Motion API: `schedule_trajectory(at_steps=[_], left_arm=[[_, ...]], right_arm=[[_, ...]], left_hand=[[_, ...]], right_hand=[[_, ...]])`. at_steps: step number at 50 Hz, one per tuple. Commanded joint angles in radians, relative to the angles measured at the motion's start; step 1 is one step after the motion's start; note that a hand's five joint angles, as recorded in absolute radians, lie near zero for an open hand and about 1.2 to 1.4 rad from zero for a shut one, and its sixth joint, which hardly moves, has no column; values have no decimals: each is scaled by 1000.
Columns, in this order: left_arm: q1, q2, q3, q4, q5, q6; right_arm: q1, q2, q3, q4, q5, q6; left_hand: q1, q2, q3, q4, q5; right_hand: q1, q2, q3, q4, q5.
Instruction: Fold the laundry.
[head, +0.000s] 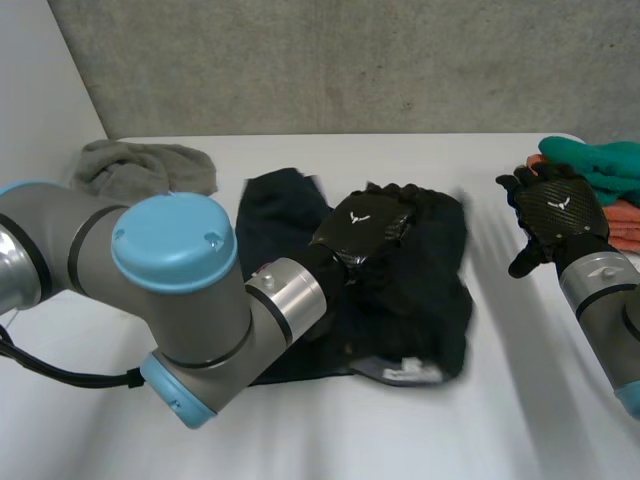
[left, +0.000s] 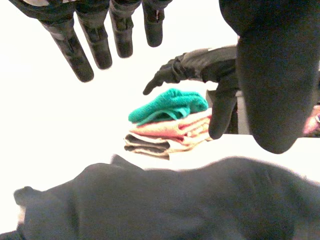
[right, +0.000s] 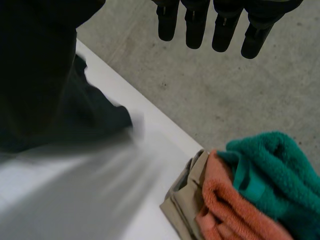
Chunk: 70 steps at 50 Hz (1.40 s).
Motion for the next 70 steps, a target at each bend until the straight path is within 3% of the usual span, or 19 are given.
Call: schedule_trajectory(at_steps=[1, 6, 11, 17, 20, 25, 28, 30, 33, 40, 46, 51, 56, 63, 65, 66, 67, 68, 70], left_arm=[[172, 140, -31, -92, 34, 34], [347, 200, -77, -60, 58, 147], [470, 123, -40, -53, 130, 273], [525, -82, 107, -134, 247, 356], [524, -186, 196, -183, 269, 391], [510, -311, 308, -223, 264, 462], [499, -341, 339, -252, 250, 506], [496, -335, 334, -266, 238, 522], [490, -293, 305, -277, 213, 523], [487, -132, 164, -174, 180, 468], [496, -78, 93, -65, 196, 424], [491, -101, 89, -72, 252, 419], [429, -136, 90, -112, 325, 414], [303, -190, 79, -164, 381, 424], [292, -199, 76, -178, 381, 431], [289, -203, 81, -197, 374, 446], [289, -203, 82, -203, 370, 454], [290, -199, 87, -207, 364, 462], [307, -168, 108, -212, 309, 476]], right_arm=[[23, -14, -33, 136, -9, 47], [64, -69, -59, 304, -12, 95], [132, -107, -52, 462, -36, 150], [250, -98, 42, 371, 2, 138], [295, -78, 77, 303, 48, 122], [393, -19, 141, 132, 216, 84], [419, 7, 160, 56, 263, 55], [422, 37, 168, -8, 272, 18], [422, 63, 151, -54, 264, -32], [431, 34, 67, -28, 228, -111], [486, -141, -13, 76, 175, -120], [528, -261, -27, 151, 82, -77], [557, -366, -16, 215, -13, 36], [530, -387, -9, 194, -27, 99], [511, -385, -6, 188, -21, 99], [502, -384, -4, 188, -20, 99], [479, -378, 0, 185, -15, 96], [470, -373, -1, 185, -13, 95], [431, -347, -9, 179, -7, 86]], left_hand=[[-12, -83, -96, -82, -90], [-12, -83, -96, -82, -90], [-12, -83, -96, -82, -90], [-12, -83, -96, -82, -90], [-12, -83, -96, -82, -90], [-12, -83, -96, -82, -90], [-12, -83, -96, -82, -90], [-12, -83, -96, -82, -90], [-12, -83, -96, -82, -90], [-12, -83, -96, -82, -90], [-12, -83, -96, -82, -90], [-12, -83, -96, -82, -90], [-12, -83, -96, -82, -90], [-12, -83, -96, -82, -90], [249, 177, 164, 178, 171], [753, 682, 669, 683, 675], [1060, 989, 976, 990, 982], [1208, 1137, 1124, 1138, 1130], [1210, 1138, 1126, 1140, 1132]], right_hand=[[-55, -34, -34, -35, -48], [-55, -34, -34, -35, -48], [-55, -34, -34, -35, -48], [-55, -34, -34, -35, -48], [-55, -34, -34, -35, -48], [-55, -34, -34, -35, -48], [50, 71, 71, 70, 57], [325, 346, 346, 345, 332], [1163, 1184, 1184, 1183, 1170], [1166, 1187, 1187, 1187, 1174], [1166, 1187, 1187, 1187, 1174], [1166, 1187, 1187, 1187, 1174], [1166, 1187, 1187, 1187, 1174], [1166, 1187, 1187, 1187, 1174], [1166, 1187, 1187, 1187, 1174], [1166, 1187, 1187, 1187, 1174], [1166, 1187, 1187, 1187, 1174], [1166, 1187, 1187, 1187, 1174], [1166, 1187, 1187, 1187, 1174]])
